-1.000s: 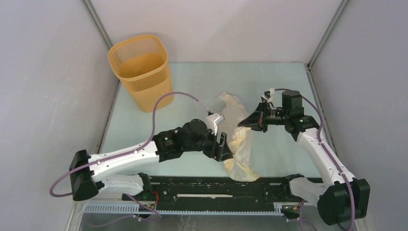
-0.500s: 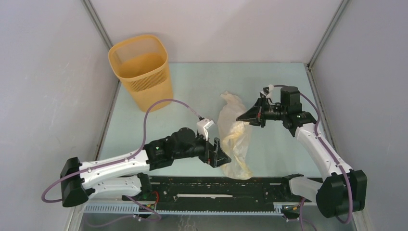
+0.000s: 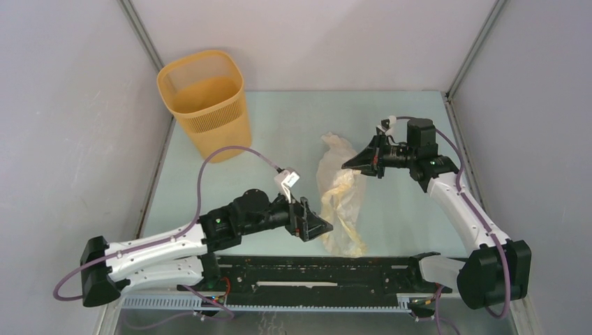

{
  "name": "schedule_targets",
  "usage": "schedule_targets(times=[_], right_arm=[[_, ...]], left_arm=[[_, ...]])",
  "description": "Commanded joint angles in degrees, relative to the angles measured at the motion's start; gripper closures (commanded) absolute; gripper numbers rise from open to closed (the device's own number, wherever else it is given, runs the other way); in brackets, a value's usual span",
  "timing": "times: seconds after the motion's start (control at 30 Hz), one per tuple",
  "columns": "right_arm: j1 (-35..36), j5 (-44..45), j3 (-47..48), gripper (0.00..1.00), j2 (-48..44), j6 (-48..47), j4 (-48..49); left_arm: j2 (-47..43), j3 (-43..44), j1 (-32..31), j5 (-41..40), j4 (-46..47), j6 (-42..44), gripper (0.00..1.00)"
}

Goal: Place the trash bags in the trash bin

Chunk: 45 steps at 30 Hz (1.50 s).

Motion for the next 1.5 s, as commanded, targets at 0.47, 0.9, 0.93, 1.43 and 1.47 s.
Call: schedule_targets(times=[0.47, 0.9, 0.93, 1.43, 1.47], right_arm=[[0.0, -2.8, 2.0, 1.00, -0.4, 3.1, 4.1], [0.5, -2.8, 2.1, 0.96, -1.8, 1.6, 1.7], [0.3, -2.8, 2.1, 0.94, -1.8, 0.8, 1.0], [14.4, 33.2, 23.8, 0.21, 2.9, -42.8, -40.3], [16.1, 36.4, 24.7, 0.19, 2.7, -43.4, -41.4]], left_arm=[[-3.5, -4.4, 4.6, 3.7, 6.4, 2.6, 0.12], [6.4, 7.7, 9.0, -1.9, -2.6, 2.7, 0.70], [5.3, 8.1, 9.3, -2.2, -3.7, 2.6, 0.76], [-6.3, 22.6, 16.7, -18.4, -39.3, -11.4, 1.00], [-5.9, 23.2, 17.0, -18.2, -39.5, -11.4, 1.00]])
